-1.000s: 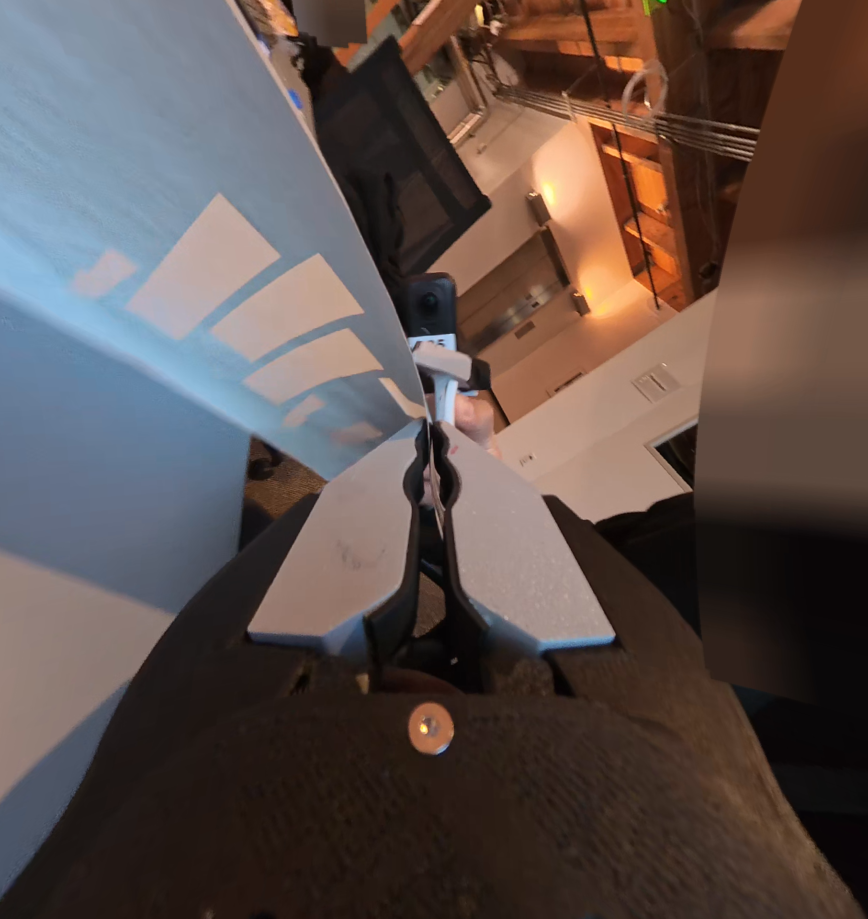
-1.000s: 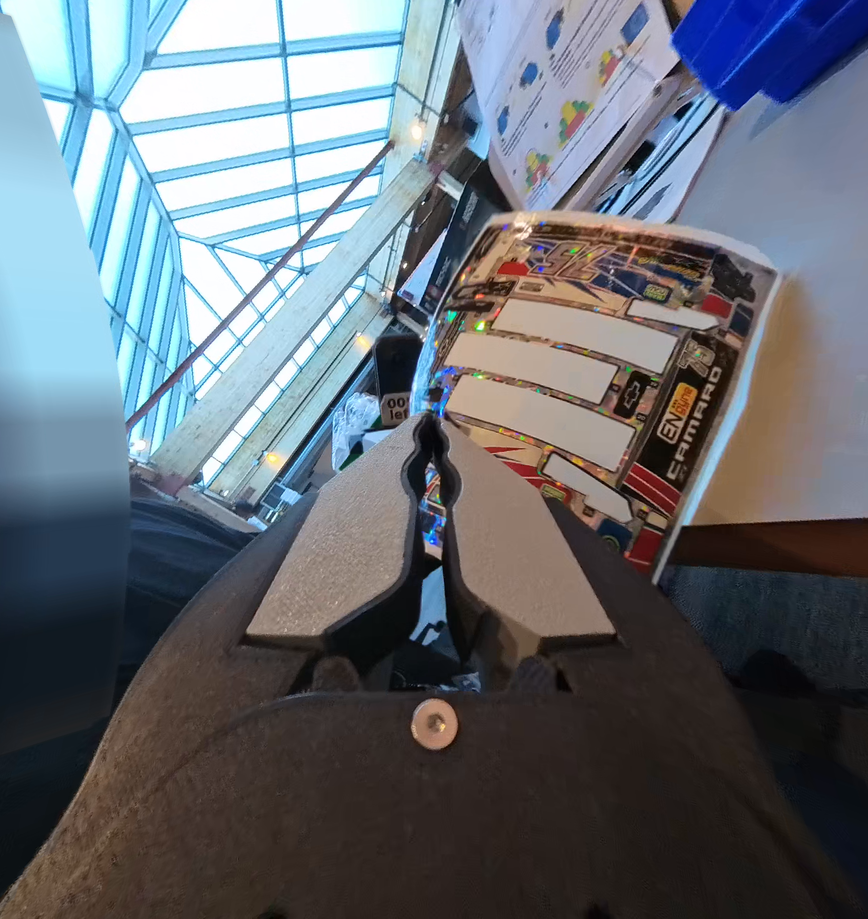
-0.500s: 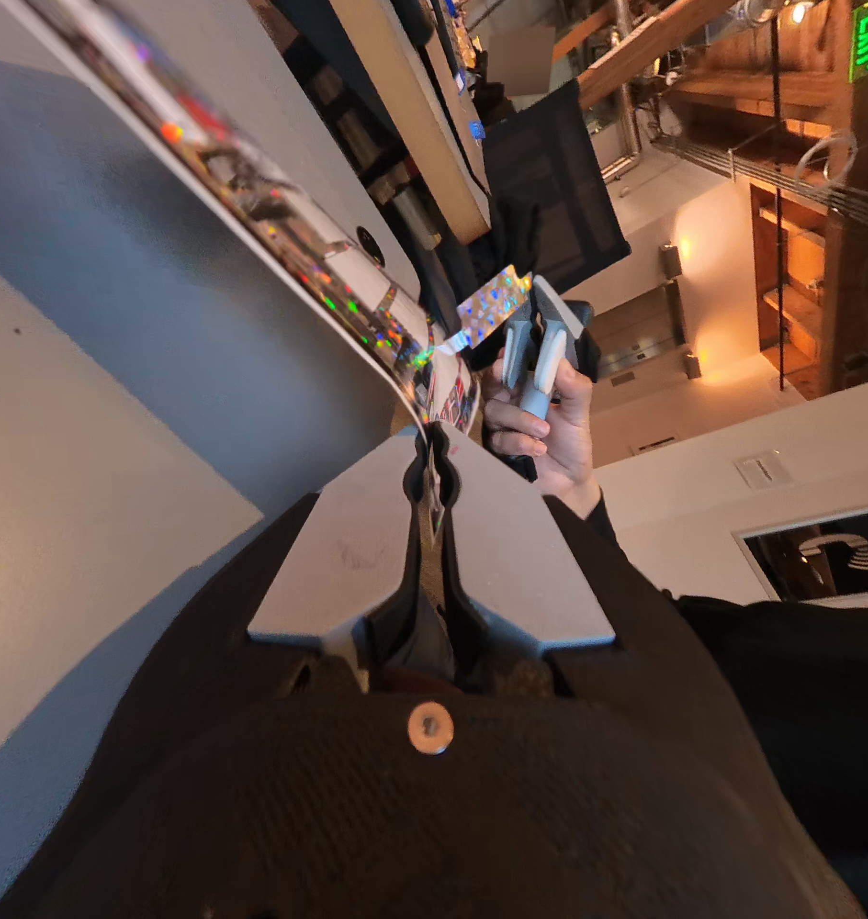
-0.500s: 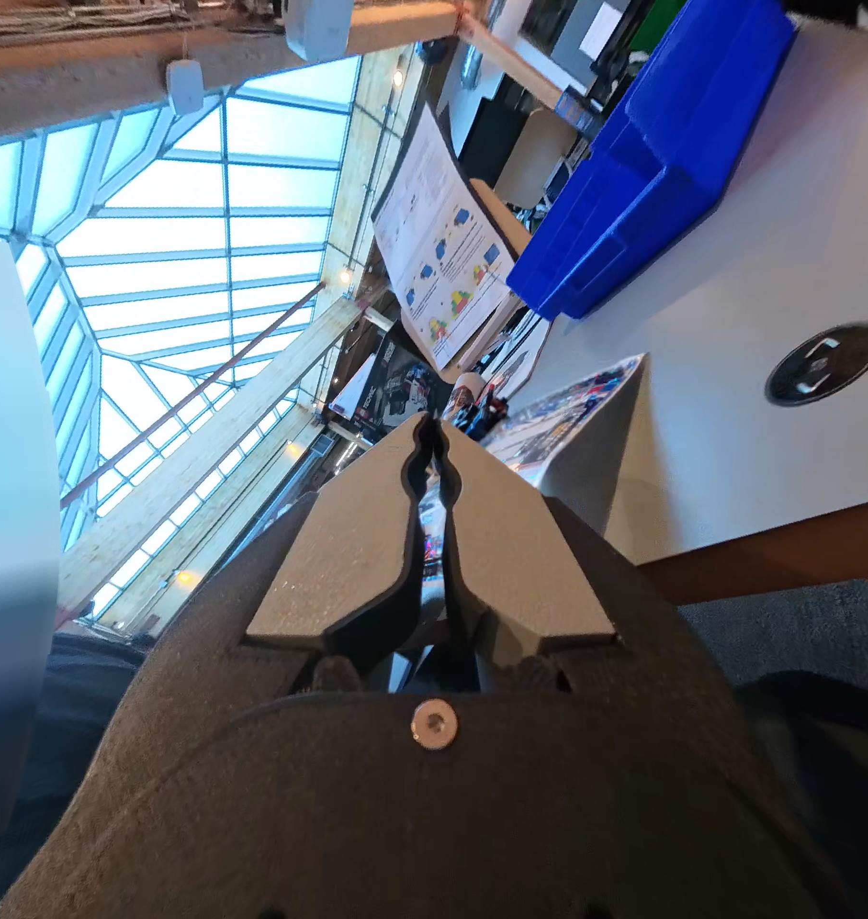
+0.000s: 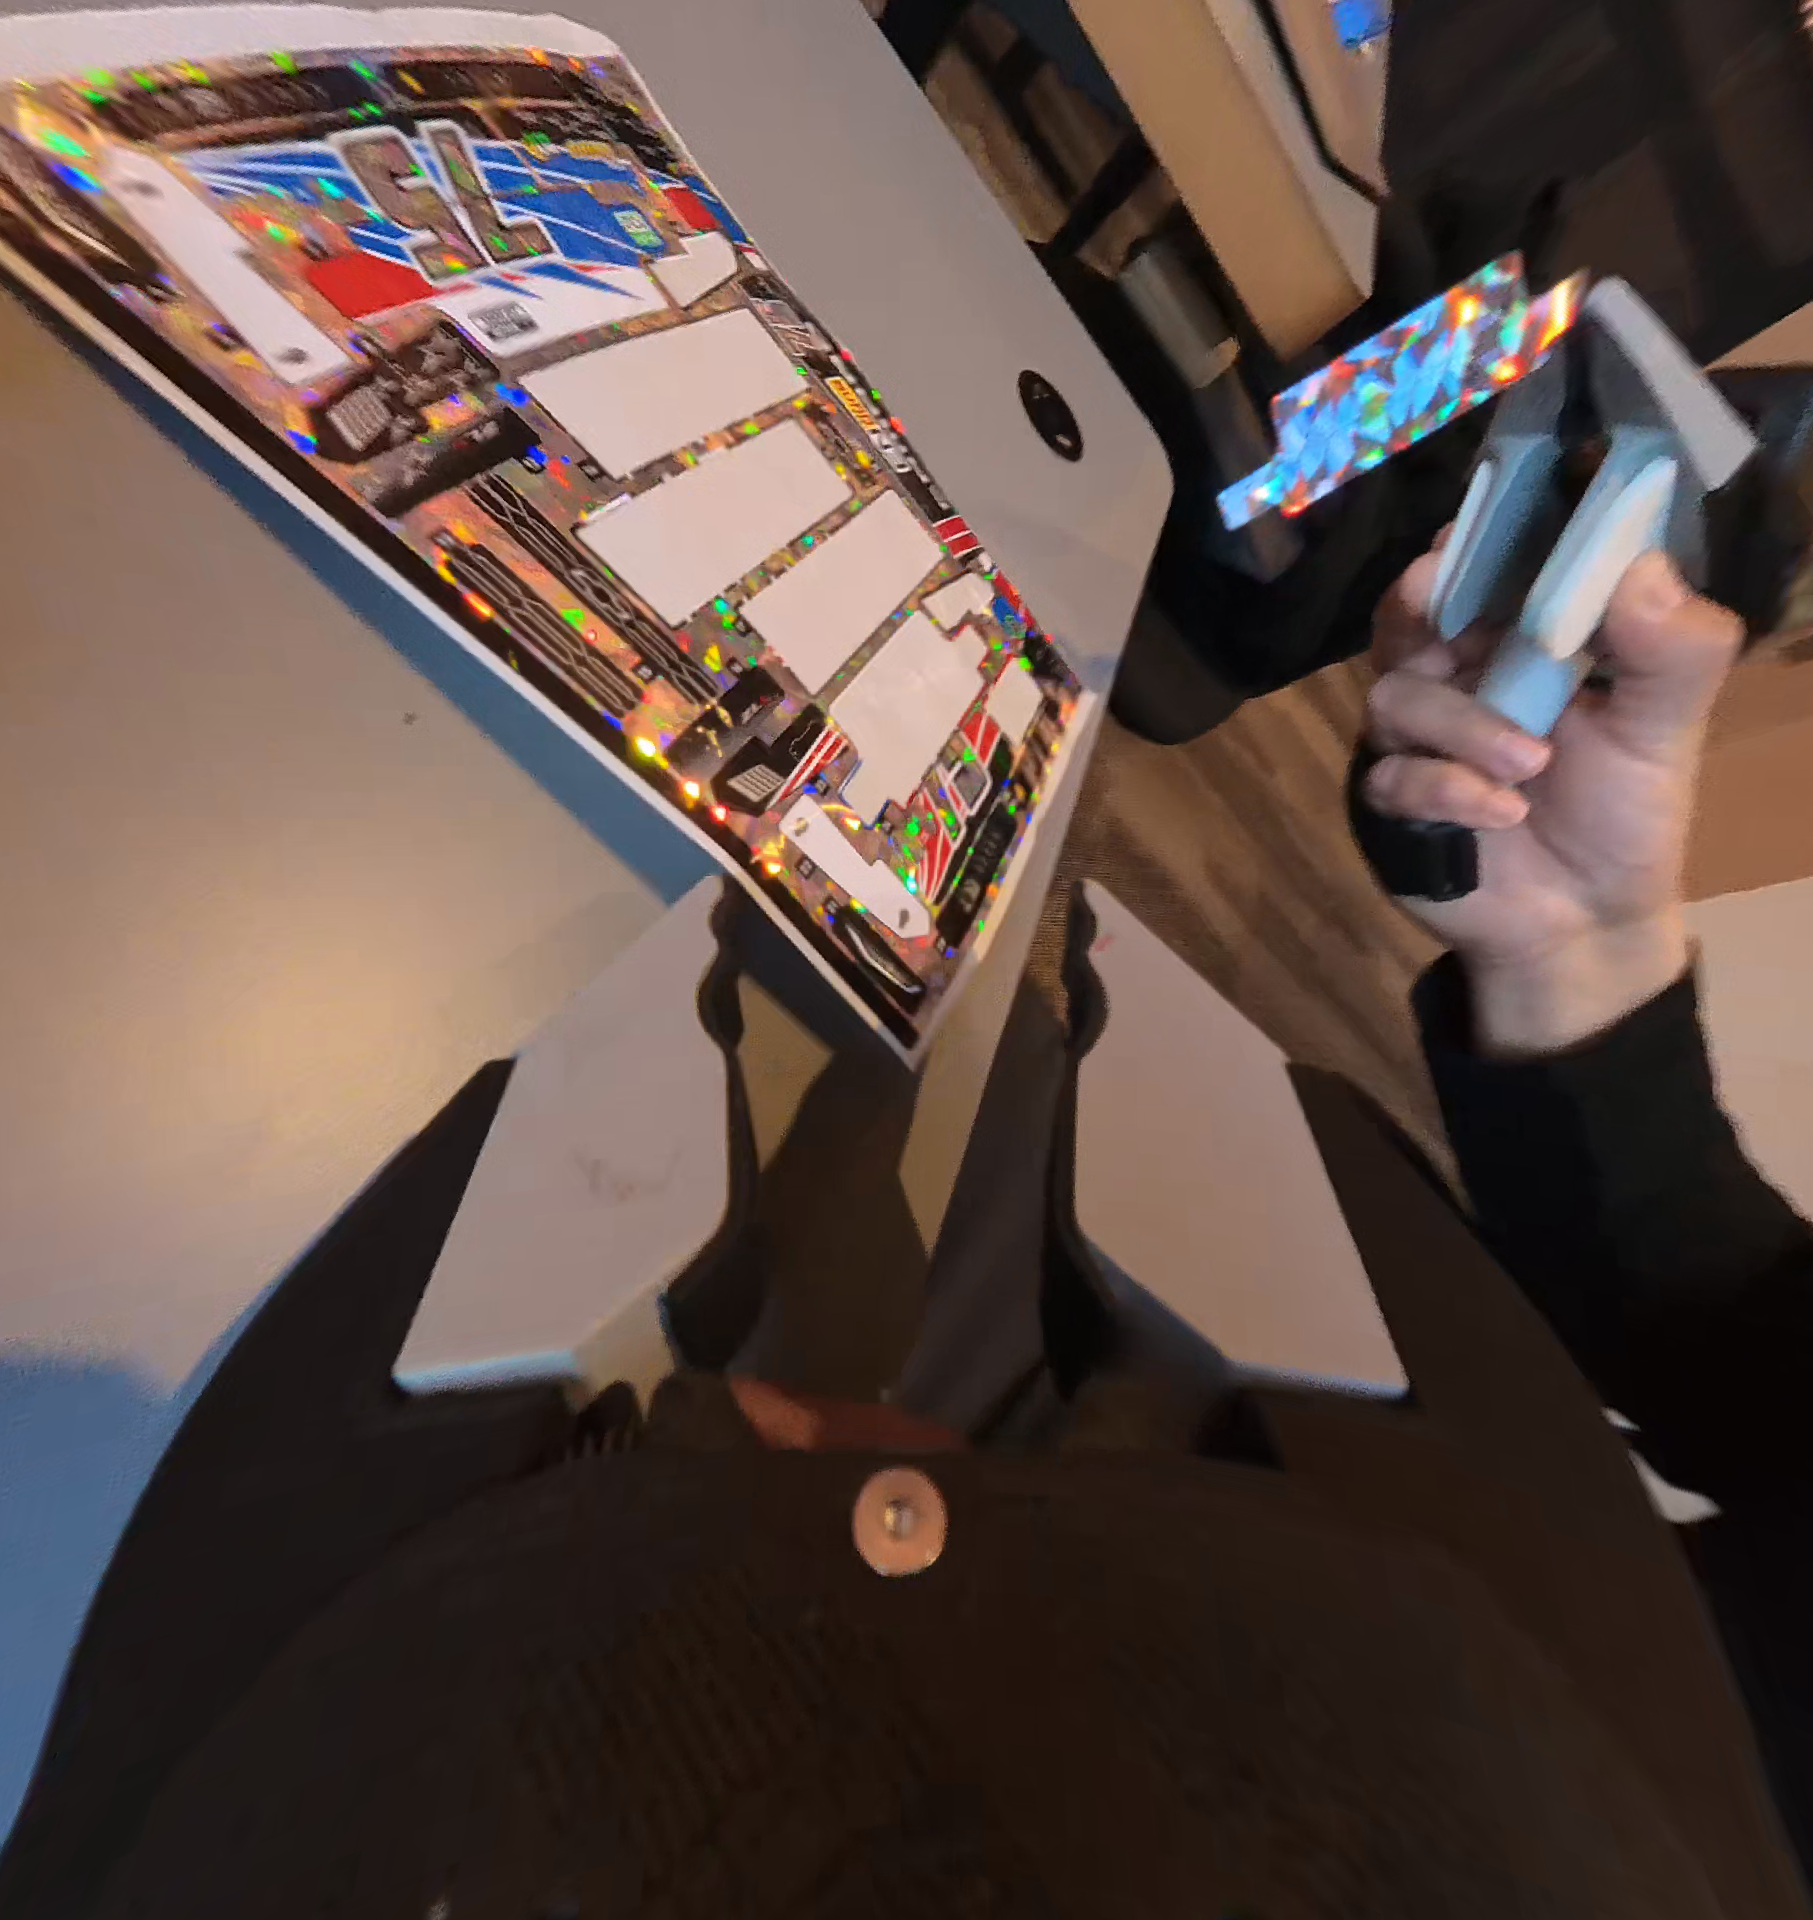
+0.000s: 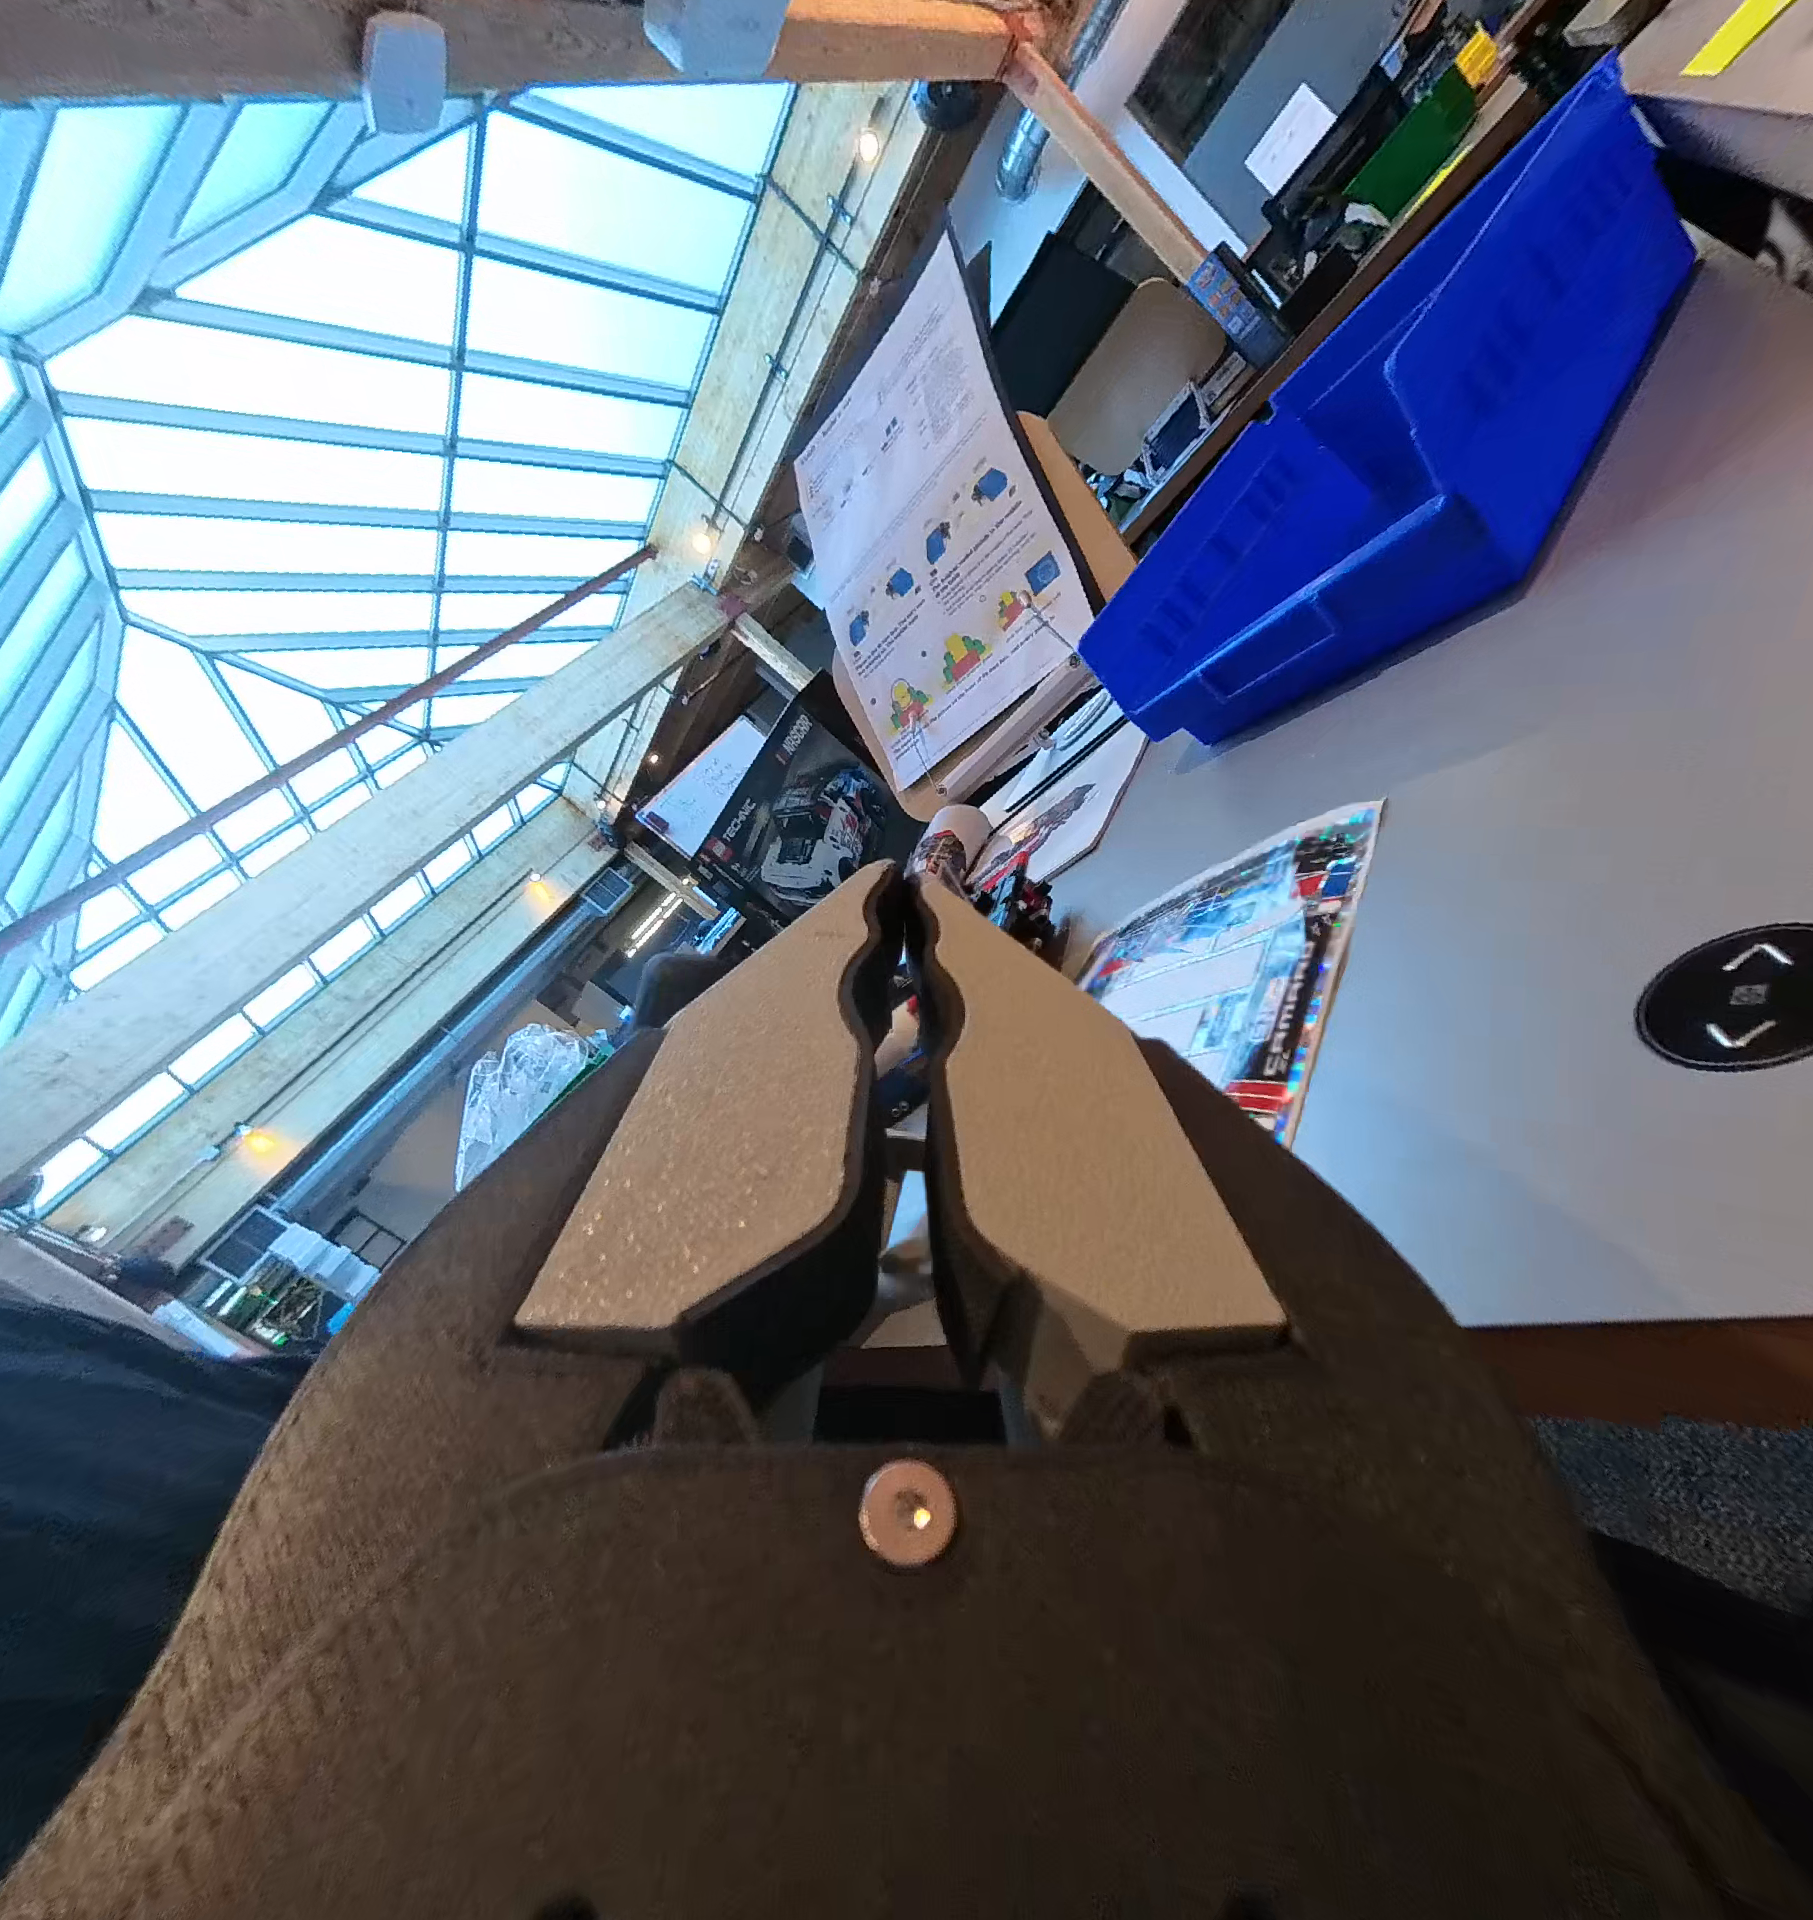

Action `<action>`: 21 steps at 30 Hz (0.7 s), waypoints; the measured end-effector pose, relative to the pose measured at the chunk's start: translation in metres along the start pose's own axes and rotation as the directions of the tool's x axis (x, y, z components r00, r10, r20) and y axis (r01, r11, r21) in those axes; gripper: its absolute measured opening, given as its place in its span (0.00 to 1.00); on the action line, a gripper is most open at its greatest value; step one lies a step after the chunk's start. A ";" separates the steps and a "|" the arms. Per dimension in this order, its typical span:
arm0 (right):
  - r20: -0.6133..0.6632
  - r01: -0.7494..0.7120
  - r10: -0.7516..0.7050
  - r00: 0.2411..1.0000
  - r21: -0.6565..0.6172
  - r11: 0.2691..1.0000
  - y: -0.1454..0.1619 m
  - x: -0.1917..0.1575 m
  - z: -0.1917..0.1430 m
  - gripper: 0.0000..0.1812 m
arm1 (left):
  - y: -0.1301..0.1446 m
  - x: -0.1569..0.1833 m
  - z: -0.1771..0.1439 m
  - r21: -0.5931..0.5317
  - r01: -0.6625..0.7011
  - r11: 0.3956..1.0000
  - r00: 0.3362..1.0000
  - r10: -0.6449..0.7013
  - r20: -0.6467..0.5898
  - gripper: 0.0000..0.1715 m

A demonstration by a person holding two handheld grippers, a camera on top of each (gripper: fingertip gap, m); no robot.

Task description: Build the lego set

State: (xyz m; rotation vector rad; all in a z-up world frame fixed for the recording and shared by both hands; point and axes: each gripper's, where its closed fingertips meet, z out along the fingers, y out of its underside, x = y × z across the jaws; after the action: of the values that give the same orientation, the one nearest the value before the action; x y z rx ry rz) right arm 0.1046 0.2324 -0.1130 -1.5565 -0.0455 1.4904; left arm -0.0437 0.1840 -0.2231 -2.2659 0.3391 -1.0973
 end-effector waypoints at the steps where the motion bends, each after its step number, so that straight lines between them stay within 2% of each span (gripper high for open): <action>1: 0.002 0.001 -0.001 1.000 -0.003 1.000 0.001 -0.001 0.002 0.00 | 0.001 -0.005 -0.006 0.009 -0.033 0.999 0.999 0.032 0.043 0.37; 3: 0.002 0.011 -0.011 1.000 -0.011 1.000 0.004 -0.003 0.005 0.00 | 0.002 -0.013 -0.020 0.023 -0.097 0.995 0.988 0.094 0.124 0.46; 4: 0.001 0.020 -0.020 1.000 -0.017 1.000 0.006 -0.004 0.007 0.00 | 0.003 -0.016 -0.026 0.026 -0.126 0.992 0.981 0.121 0.154 0.47; 7: -0.003 0.064 -0.065 0.998 -0.041 0.997 0.014 -0.010 0.015 0.00 | 0.003 -0.026 -0.043 0.038 -0.238 0.970 0.943 0.222 0.249 0.46; 10: 0.003 0.130 -0.131 0.991 -0.079 0.988 0.028 -0.021 0.030 0.00 | -0.005 -0.021 -0.055 0.050 -0.394 0.918 0.876 0.358 0.323 0.39; 14: 0.011 0.133 -0.132 0.991 -0.110 0.985 0.052 -0.031 0.057 0.00 | -0.022 0.007 -0.058 0.022 -0.621 0.784 0.727 0.565 0.391 0.34; 16: 0.013 0.094 -0.093 0.996 -0.114 0.989 0.064 -0.034 0.072 0.00 | -0.034 0.019 -0.059 0.010 -0.722 0.691 0.620 0.641 0.452 0.31; 19: 0.009 0.009 -0.008 1.000 -0.118 0.993 0.082 -0.036 0.090 0.00 | -0.047 0.028 -0.061 -0.045 -0.830 0.556 0.446 0.711 0.544 0.28; 21: 0.008 -0.035 0.036 0.999 -0.130 0.991 0.095 -0.037 0.101 0.00 | -0.050 0.030 -0.062 -0.077 -0.867 0.492 0.364 0.730 0.578 0.24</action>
State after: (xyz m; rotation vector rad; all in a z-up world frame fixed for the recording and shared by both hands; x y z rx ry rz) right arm -0.0379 0.2166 -0.1248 -1.6614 -0.1234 1.5492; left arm -0.0746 0.1853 -0.1437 -1.6659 0.9040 0.0748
